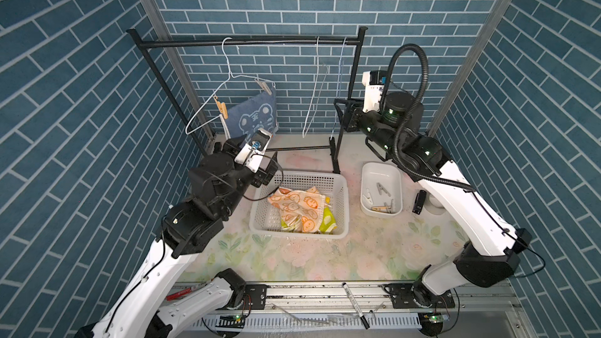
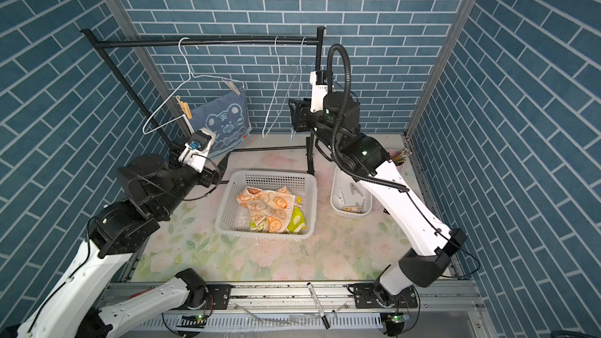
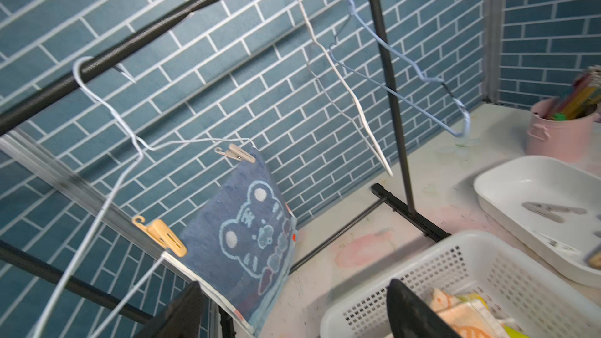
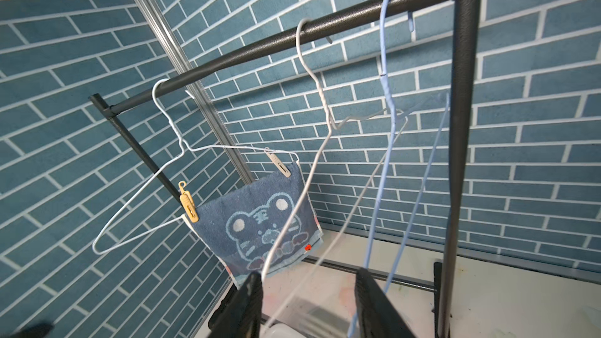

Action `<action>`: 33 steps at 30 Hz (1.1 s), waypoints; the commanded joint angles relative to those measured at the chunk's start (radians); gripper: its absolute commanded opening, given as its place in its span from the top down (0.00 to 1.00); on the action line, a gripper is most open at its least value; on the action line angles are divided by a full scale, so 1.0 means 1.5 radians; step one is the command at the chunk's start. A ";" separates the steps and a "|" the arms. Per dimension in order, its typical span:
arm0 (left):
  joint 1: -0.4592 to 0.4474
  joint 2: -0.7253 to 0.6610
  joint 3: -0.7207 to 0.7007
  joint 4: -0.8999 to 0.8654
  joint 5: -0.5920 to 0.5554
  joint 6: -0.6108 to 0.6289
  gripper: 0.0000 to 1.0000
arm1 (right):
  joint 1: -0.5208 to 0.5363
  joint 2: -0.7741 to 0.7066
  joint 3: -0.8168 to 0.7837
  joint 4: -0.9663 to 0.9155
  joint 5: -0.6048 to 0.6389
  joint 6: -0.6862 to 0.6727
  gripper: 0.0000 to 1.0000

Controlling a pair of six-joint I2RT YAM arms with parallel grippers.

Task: Remove the clothespins securing towels to the hanger
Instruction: Place the hanger on the clothesline, then pick up the hanger from the clothesline.

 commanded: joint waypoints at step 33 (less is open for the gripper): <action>0.493 0.443 0.563 -0.269 0.399 -0.101 0.12 | -0.070 -0.281 -0.426 -0.099 0.016 -0.060 0.31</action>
